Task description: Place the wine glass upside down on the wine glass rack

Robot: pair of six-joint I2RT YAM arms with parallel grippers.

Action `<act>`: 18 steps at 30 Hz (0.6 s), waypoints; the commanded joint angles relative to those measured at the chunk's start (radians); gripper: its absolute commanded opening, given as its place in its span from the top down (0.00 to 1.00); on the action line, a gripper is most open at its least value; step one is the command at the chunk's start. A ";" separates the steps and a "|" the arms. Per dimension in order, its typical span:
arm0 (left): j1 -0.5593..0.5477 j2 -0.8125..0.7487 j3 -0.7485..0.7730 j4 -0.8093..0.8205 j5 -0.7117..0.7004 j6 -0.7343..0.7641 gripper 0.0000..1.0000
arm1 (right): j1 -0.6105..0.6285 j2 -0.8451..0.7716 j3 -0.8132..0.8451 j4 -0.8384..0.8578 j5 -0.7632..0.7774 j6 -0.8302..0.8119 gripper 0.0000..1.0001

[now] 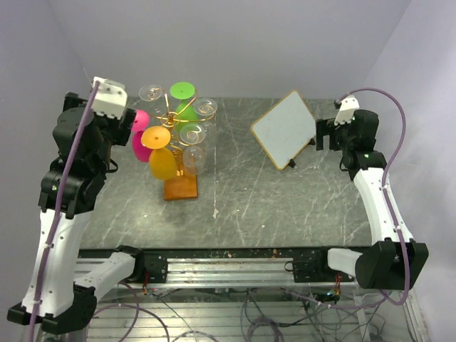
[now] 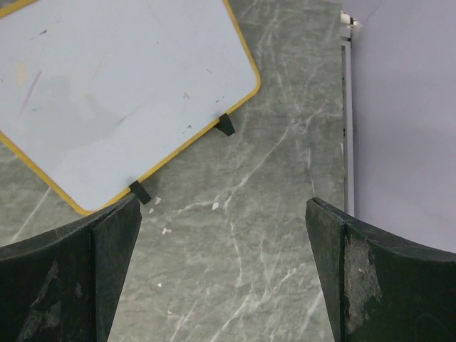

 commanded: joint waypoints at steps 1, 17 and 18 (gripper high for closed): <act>0.122 -0.041 -0.076 0.125 -0.024 -0.223 0.01 | -0.006 -0.017 0.051 0.043 0.052 0.062 0.00; 0.203 -0.281 -0.402 0.411 -0.099 -0.415 0.06 | -0.005 -0.171 0.048 0.050 0.124 0.013 0.00; 0.204 -0.281 -0.402 0.410 -0.095 -0.406 0.06 | -0.004 -0.173 0.055 0.033 0.131 0.010 0.00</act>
